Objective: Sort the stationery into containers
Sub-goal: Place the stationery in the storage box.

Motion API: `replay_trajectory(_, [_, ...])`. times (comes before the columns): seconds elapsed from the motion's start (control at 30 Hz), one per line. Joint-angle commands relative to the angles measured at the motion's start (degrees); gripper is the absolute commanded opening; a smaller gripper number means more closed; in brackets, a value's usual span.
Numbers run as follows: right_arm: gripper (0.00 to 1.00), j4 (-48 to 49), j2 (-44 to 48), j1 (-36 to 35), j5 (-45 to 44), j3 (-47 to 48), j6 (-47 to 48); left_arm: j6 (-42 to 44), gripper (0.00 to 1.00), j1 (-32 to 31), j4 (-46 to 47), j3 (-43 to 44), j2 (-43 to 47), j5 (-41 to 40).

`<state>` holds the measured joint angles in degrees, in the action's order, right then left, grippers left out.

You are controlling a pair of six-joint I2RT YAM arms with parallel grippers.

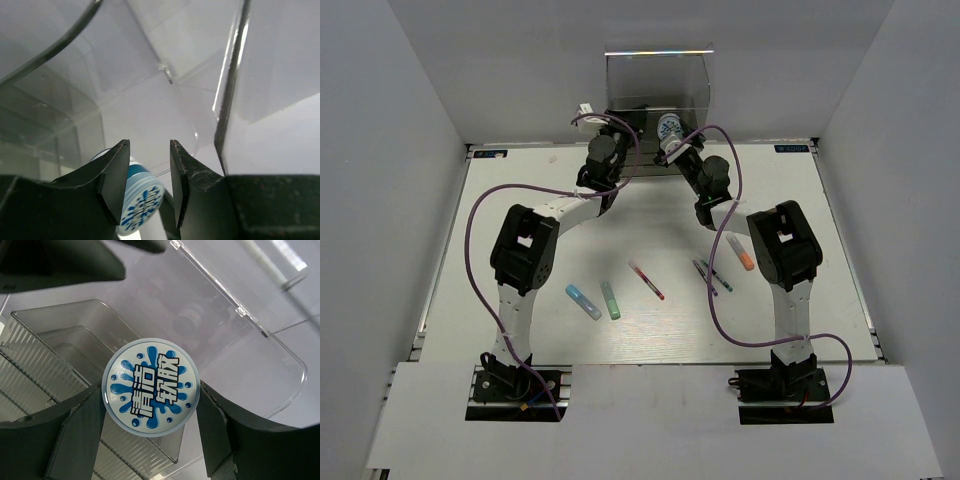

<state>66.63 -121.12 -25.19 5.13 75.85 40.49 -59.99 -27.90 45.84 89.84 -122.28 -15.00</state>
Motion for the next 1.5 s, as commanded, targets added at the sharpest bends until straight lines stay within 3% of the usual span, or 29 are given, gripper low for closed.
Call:
replay_trajectory(0.0, [0.0, 8.7, 1.2, 0.3, 0.6, 3.3, -0.5, 0.6, 0.48, 0.0, 2.6, 2.9, 4.9, 1.1])
replay_trajectory(0.27, [0.0, 7.6, -1.4, 0.3, 0.1, 7.7, -3.3, 1.1, 0.48, 0.0, 2.1, 2.4, 5.5, 1.1])
replay_trajectory(0.47, [0.0, 1.0, -5.2, 0.6, -3.5, 14.0, -6.7, 1.1, 0.48, 0.0, 2.1, 1.8, 6.0, 1.1])
replay_trajectory(0.93, [0.0, -4.3, -9.1, 0.7, -4.9, 18.3, -9.4, 1.1, 0.48, 0.5, 2.6, -0.9, 8.1, 1.1])
replay_trajectory(1.4, [0.0, -13.1, -8.7, 0.8, -10.0, 20.2, -18.1, 1.1, 0.48, 0.5, 2.6, -1.9, 8.1, 1.1])
replay_trajectory(1.43, [0.09, -14.0, -8.6, 1.0, -9.8, 20.1, -18.4, 1.1, 0.48, 0.5, 2.6, -2.0, 8.1, 1.1])
replay_trajectory(1.47, [0.29, -14.3, -8.4, 1.1, -9.7, 20.1, -18.6, 1.1, 0.48, 0.5, 2.6, -2.0, 8.6, 1.1])
